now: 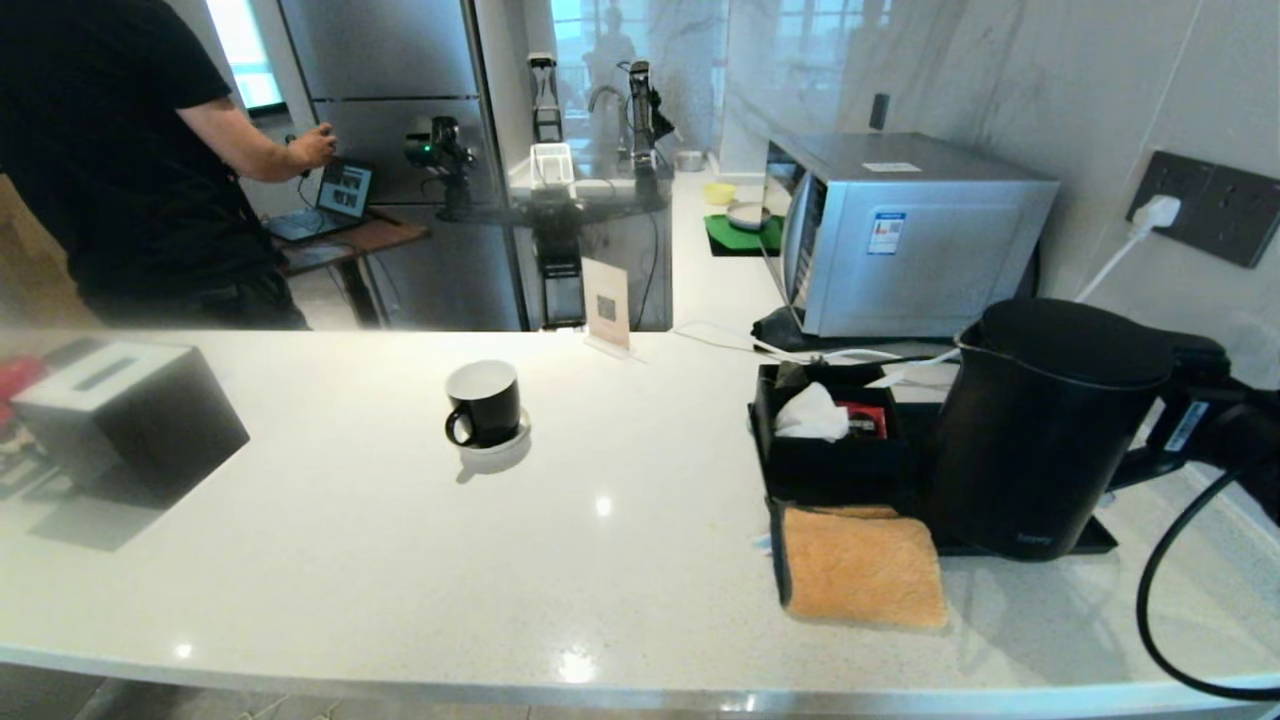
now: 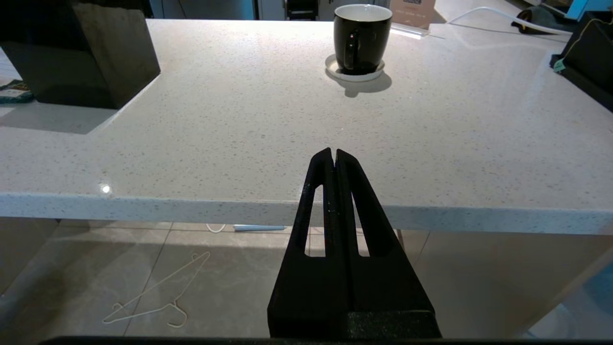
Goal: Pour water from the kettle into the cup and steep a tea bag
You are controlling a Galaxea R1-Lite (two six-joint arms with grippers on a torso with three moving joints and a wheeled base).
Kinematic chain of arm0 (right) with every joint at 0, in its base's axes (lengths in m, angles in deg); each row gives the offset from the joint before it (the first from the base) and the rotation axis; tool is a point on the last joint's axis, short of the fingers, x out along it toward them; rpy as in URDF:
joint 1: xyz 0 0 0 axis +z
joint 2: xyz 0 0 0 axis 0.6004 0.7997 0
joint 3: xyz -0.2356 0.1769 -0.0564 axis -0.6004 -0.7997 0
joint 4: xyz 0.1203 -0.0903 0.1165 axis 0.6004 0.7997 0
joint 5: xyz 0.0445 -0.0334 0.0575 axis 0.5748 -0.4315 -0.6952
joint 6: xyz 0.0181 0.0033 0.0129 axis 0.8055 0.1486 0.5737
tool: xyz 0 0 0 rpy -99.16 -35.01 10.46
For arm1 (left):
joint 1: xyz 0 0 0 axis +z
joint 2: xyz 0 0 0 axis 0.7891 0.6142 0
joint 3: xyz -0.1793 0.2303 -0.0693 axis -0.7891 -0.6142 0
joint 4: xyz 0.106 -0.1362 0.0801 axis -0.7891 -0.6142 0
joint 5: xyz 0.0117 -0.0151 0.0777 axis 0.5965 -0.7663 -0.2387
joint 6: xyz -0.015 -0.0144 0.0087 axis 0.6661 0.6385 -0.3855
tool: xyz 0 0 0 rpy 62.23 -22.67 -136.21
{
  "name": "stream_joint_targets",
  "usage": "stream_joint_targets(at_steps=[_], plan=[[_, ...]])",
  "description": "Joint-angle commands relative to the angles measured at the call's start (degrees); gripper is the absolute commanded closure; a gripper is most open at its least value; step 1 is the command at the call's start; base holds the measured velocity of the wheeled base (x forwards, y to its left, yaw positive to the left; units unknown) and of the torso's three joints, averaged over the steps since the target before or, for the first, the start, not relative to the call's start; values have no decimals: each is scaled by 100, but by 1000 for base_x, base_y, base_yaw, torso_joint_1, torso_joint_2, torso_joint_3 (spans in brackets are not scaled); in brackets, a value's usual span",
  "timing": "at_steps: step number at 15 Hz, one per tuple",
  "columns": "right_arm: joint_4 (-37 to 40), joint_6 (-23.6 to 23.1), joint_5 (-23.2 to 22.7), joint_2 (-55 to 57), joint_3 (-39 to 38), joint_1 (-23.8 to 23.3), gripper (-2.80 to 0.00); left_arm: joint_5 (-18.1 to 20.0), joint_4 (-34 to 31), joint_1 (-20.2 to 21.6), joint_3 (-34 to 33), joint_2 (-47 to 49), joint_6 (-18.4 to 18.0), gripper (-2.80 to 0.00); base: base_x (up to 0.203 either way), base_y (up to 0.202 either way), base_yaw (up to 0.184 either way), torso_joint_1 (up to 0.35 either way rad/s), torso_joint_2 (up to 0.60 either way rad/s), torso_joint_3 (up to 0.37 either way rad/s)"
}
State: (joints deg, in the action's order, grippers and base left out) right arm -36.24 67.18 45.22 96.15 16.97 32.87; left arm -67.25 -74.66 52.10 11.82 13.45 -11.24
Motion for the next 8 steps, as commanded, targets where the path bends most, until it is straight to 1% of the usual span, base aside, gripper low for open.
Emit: stream_joint_targets(at_steps=[1,8], plan=[[-61,-2,9,3,-50,7,0,-8,0,0,0,8,31,0,1,106,4,2,0,5],[-63,-2,9,-117,-188,7,0,-15,0,0,0,-1,40,0,0,190,-2,0,1,4]])
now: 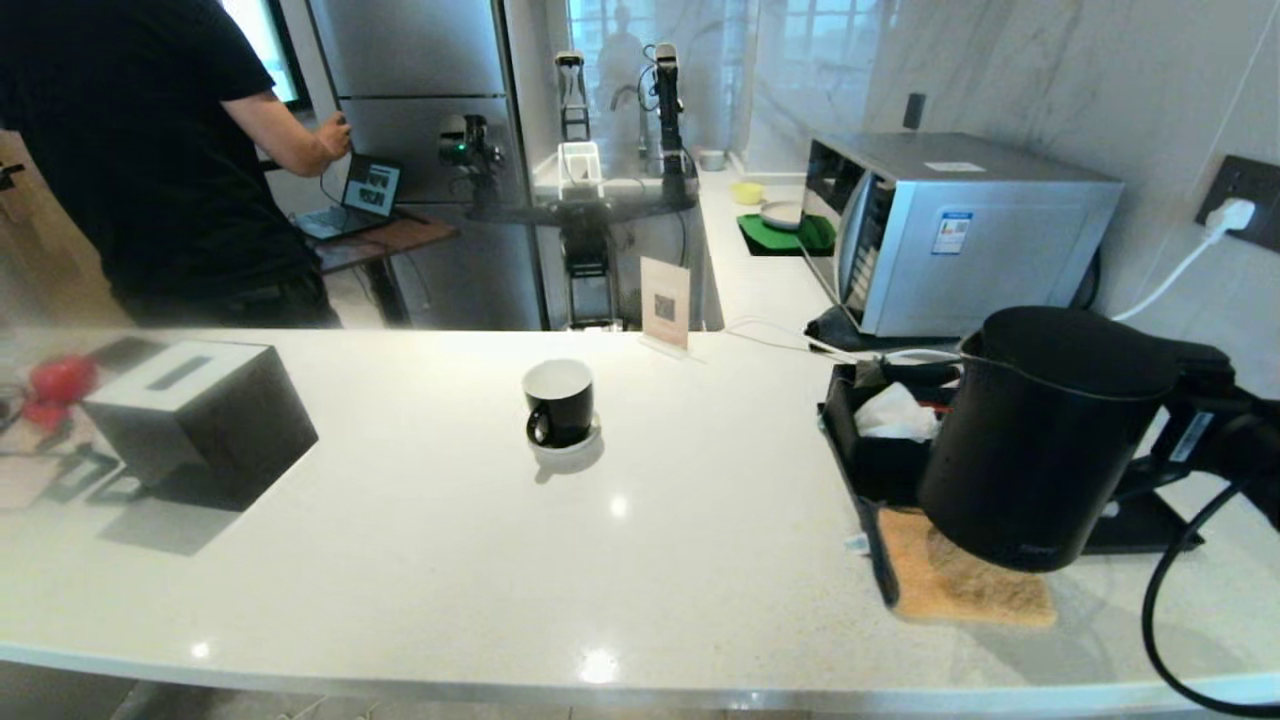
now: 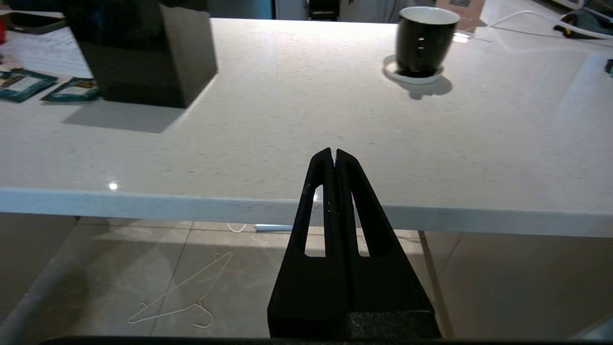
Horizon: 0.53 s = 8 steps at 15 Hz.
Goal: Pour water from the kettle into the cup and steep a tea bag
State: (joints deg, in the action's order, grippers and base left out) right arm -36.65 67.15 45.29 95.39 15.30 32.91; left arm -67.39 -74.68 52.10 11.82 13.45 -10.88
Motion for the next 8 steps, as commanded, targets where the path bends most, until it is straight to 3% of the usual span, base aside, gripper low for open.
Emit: stream_joint_targets(at_steps=[1,8], plan=[[-14,1,2,-63,-30,3,0,-1,2,0,0,-1,3,0,0,193,-2,2,-2,-2],[-7,-8,2,-61,-21,3,0,-1,2,0,0,8,3,0,0,195,-1,2,1,4]])
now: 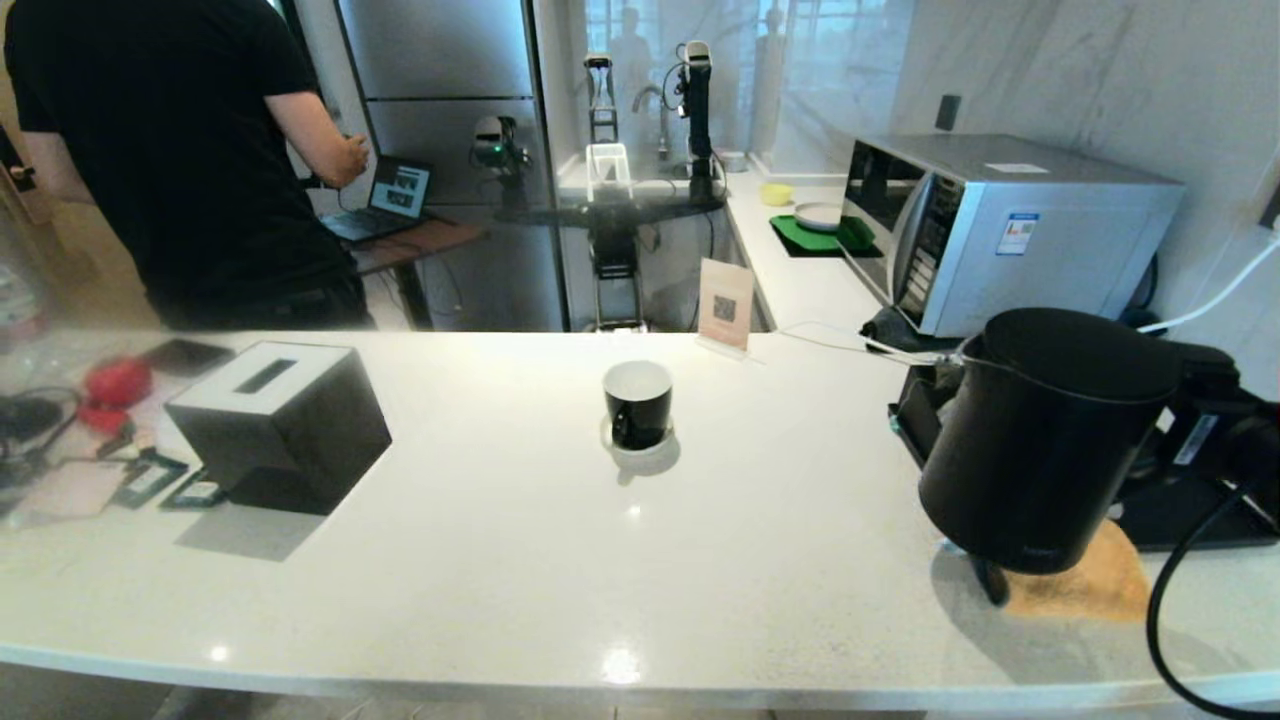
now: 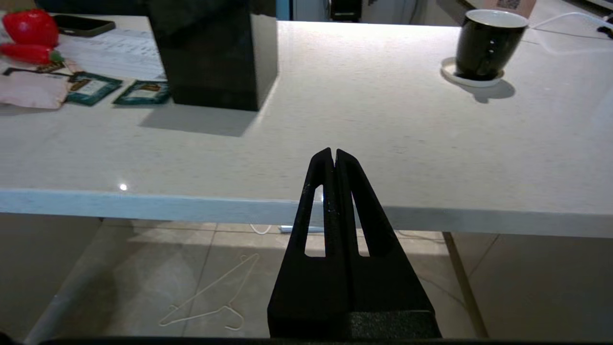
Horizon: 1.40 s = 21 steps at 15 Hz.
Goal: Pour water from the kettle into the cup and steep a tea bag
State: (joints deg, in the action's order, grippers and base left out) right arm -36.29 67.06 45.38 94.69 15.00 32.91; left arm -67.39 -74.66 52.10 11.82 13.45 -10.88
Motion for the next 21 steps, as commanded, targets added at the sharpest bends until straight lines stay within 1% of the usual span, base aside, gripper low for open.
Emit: stream_joint_targets(at_steps=[1,15,17,21], plan=[[-44,1,1,18,9,3,0,-2,0,0,0,8,4,0,0,197,-2,2,3,0],[-30,1,-16,100,42,38,0,-2,0,0,0,8,4,0,0,194,-1,2,2,3],[-26,-3,-16,106,53,54,0,-2,0,0,0,8,4,0,0,93,-1,0,6,2],[-32,1,-8,141,65,56,0,-2,0,0,0,2,4,0,0,0,0,0,0,0]])
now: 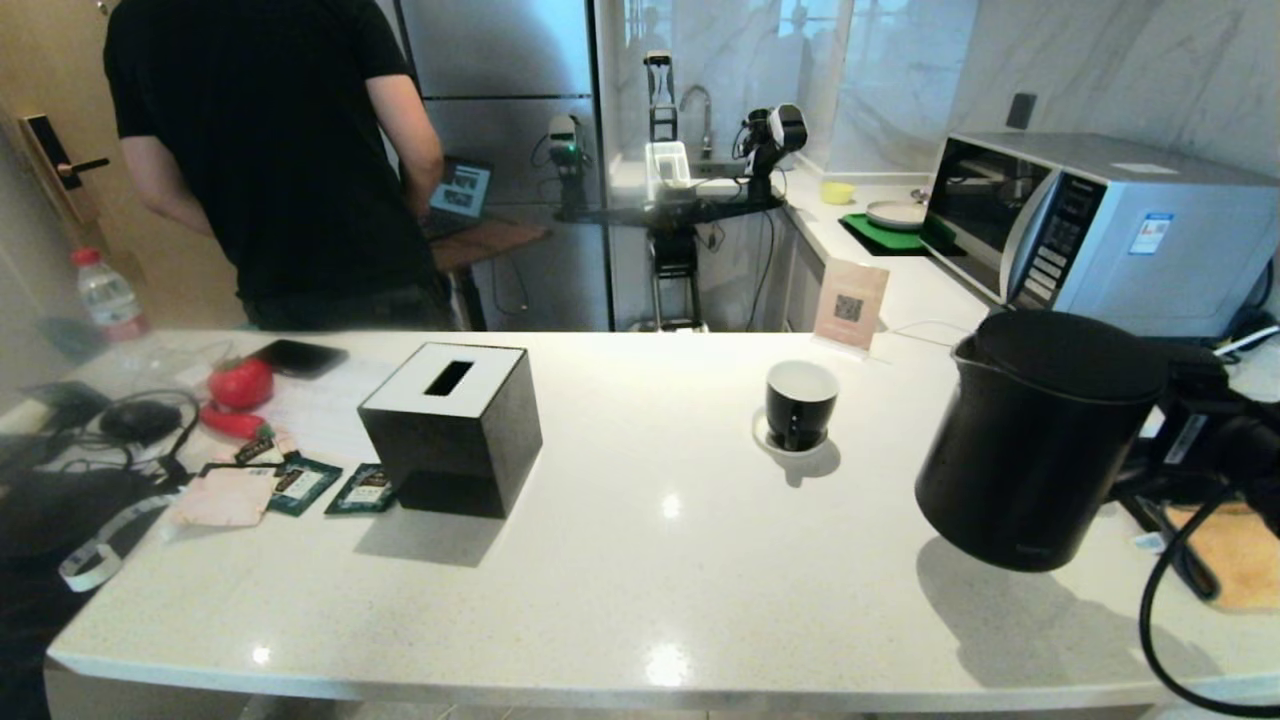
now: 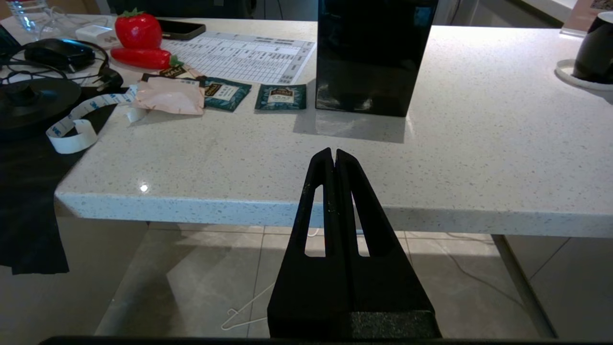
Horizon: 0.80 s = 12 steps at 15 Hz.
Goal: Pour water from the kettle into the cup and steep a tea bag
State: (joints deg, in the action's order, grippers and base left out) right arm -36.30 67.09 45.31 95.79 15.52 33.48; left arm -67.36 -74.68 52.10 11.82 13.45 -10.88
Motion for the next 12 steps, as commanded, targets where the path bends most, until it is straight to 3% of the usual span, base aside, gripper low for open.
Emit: stream_joint_targets(at_steps=[1,12], plan=[[-25,-2,0,31,18,-1,0,-4,2,0,0,8,3,0,0,0,0,0,0,0],[234,-2,146,473,815,-14,0,-4,2,0,0,8,3,0,0,0,0,0,0,0]])
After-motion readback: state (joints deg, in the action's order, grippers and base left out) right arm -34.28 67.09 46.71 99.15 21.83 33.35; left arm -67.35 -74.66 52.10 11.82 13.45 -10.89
